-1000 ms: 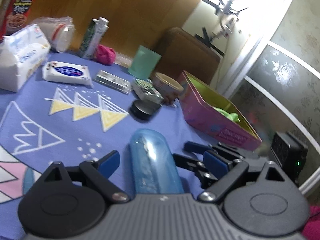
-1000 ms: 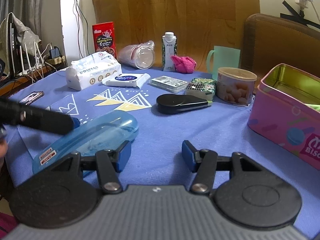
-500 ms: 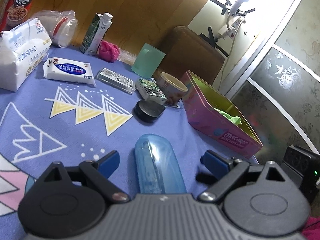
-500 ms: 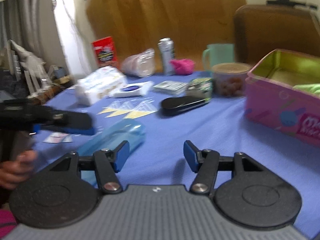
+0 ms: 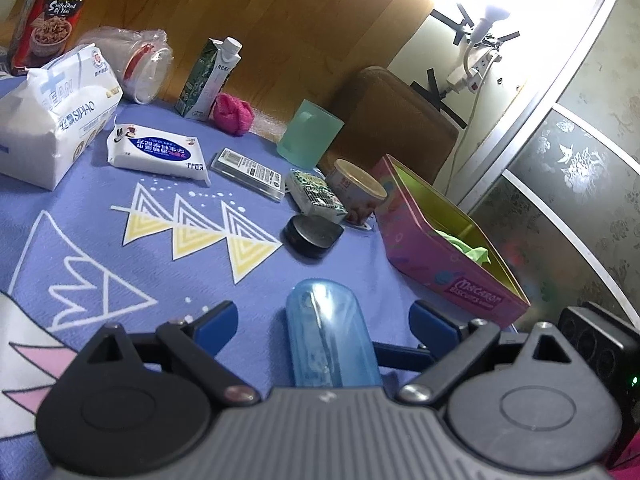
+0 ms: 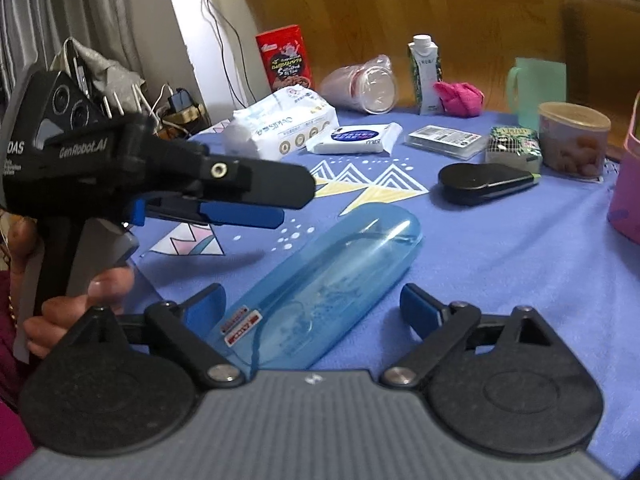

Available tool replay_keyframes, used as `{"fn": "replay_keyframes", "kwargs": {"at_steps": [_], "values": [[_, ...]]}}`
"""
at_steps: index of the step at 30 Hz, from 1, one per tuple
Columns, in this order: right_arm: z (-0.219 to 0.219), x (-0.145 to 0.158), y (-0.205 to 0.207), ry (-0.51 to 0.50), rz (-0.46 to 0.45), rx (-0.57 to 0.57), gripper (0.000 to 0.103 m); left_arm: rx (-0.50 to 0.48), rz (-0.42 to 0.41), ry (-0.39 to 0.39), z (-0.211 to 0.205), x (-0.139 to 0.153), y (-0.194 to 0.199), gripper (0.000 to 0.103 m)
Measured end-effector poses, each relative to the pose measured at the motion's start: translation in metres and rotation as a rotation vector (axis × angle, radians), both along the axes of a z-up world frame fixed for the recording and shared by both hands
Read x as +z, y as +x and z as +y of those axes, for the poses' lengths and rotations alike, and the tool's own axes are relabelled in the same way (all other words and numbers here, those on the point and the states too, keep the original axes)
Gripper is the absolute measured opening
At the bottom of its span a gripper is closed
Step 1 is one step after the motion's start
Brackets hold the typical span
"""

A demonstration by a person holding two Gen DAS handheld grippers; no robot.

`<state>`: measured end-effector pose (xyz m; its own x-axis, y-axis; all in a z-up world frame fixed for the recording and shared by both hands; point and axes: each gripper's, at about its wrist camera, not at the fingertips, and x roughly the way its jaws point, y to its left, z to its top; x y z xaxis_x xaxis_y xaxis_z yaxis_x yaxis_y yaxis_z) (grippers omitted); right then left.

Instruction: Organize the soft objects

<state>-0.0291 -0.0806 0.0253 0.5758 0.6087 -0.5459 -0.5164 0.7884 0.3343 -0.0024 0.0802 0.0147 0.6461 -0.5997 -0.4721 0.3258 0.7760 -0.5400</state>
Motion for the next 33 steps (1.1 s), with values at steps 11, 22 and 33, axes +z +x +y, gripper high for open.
{"fn": "replay_keyframes", "kwargs": {"at_steps": [11, 22, 33], "values": [[-0.031, 0.005, -0.006, -0.081, -0.061, -0.129, 0.094, -0.009, 0.007, -0.002, -0.004, -0.004, -0.001, 0.096], [-0.029, 0.004, -0.007, -0.086, -0.088, -0.082, 0.094, -0.019, 0.012, 0.005, -0.008, -0.005, -0.001, 0.096], [-0.019, -0.006, 0.004, -0.125, -0.068, -0.037, 0.085, -0.037, 0.045, -0.004, -0.015, -0.013, 0.005, 0.100]]}}
